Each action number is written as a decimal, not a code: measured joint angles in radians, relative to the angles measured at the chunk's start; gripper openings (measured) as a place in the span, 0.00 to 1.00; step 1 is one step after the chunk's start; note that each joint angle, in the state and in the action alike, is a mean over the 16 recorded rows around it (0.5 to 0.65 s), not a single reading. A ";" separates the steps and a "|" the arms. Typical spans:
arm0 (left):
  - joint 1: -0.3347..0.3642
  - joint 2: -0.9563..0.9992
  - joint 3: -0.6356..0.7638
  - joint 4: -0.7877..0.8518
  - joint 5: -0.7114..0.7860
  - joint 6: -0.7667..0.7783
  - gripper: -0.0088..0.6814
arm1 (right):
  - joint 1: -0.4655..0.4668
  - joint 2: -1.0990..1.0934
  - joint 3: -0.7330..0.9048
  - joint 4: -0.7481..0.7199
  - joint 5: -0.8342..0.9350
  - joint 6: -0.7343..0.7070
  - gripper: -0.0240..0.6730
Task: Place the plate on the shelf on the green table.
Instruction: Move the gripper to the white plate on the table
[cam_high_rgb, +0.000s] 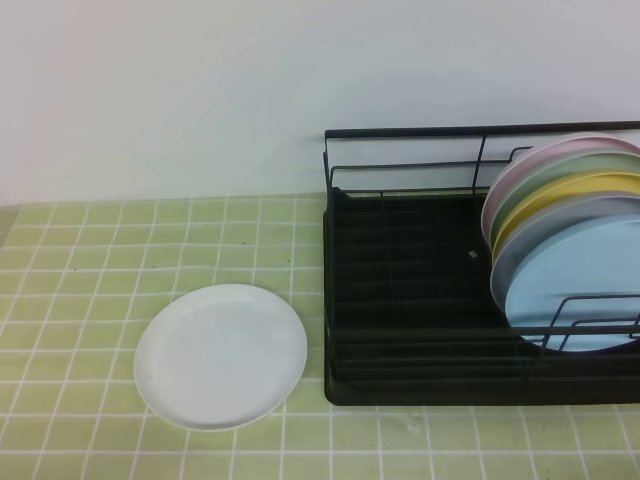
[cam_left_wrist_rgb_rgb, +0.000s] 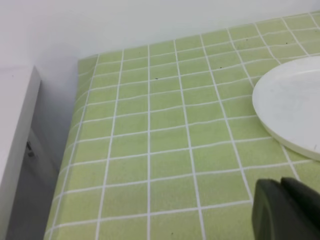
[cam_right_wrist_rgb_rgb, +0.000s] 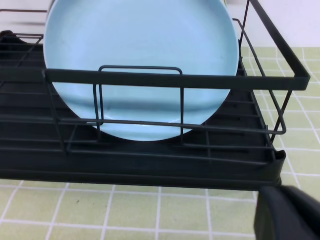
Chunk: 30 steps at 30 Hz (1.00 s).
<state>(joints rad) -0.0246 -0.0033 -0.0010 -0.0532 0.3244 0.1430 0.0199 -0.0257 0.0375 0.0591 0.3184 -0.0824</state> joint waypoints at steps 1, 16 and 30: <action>0.000 0.000 0.000 0.005 -0.001 0.002 0.01 | 0.000 0.000 0.000 0.000 0.000 0.000 0.03; 0.000 0.001 0.000 0.125 -0.255 0.026 0.01 | 0.000 0.000 0.000 0.000 -0.217 0.000 0.03; 0.000 0.002 0.000 0.133 -0.625 0.026 0.01 | 0.000 0.000 0.000 0.003 -0.614 0.003 0.03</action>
<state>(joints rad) -0.0246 -0.0016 -0.0010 0.0796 -0.3002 0.1685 0.0199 -0.0257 0.0375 0.0621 -0.2956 -0.0796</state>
